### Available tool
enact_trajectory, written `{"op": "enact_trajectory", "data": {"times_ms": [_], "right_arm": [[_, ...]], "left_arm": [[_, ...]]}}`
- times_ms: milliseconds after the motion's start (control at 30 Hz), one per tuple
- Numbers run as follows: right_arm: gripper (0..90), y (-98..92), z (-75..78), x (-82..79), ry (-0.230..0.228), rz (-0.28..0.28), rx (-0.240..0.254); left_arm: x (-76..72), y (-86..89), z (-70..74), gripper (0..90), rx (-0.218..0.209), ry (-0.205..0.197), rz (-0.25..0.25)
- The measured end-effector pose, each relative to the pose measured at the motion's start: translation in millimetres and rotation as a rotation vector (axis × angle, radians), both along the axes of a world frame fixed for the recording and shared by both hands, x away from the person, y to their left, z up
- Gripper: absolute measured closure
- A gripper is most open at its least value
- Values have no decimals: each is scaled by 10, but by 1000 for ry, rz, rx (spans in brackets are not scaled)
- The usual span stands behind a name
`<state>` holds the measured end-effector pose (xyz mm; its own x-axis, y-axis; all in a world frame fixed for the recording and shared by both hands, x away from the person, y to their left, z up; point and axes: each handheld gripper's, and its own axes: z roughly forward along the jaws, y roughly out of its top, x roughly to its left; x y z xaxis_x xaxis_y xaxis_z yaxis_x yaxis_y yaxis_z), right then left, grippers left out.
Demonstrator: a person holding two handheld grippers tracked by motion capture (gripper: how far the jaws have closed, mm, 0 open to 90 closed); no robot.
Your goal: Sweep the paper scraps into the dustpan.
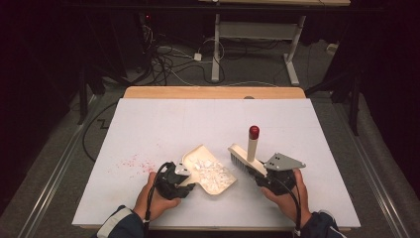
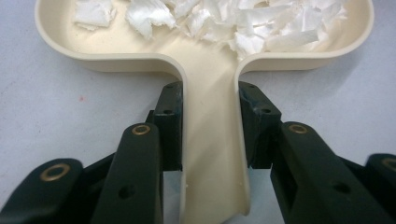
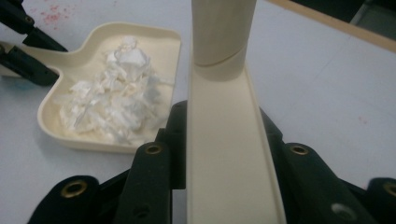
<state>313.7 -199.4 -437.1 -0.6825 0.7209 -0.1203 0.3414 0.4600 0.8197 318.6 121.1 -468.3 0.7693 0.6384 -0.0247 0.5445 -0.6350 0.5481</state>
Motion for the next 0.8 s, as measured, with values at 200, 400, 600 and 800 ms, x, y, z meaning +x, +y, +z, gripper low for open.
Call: {"op": "enact_trajectory", "data": {"times_ms": [200,400,600,800], "right_arm": [[677,60,-87,-66,38,41,33],[678,232,-64,-121,50,139,63],[677,336,-30,-155,25,172,41],[677,243,79,-126,-6,154,76]], "left_arm": [[10,-36,-9,636,1,-1,-1],[14,-43,-13,637,1,-1,-2],[10,-37,-8,637,-3,-2,-1],[26,-12,-10,636,-13,6,-6]]}}
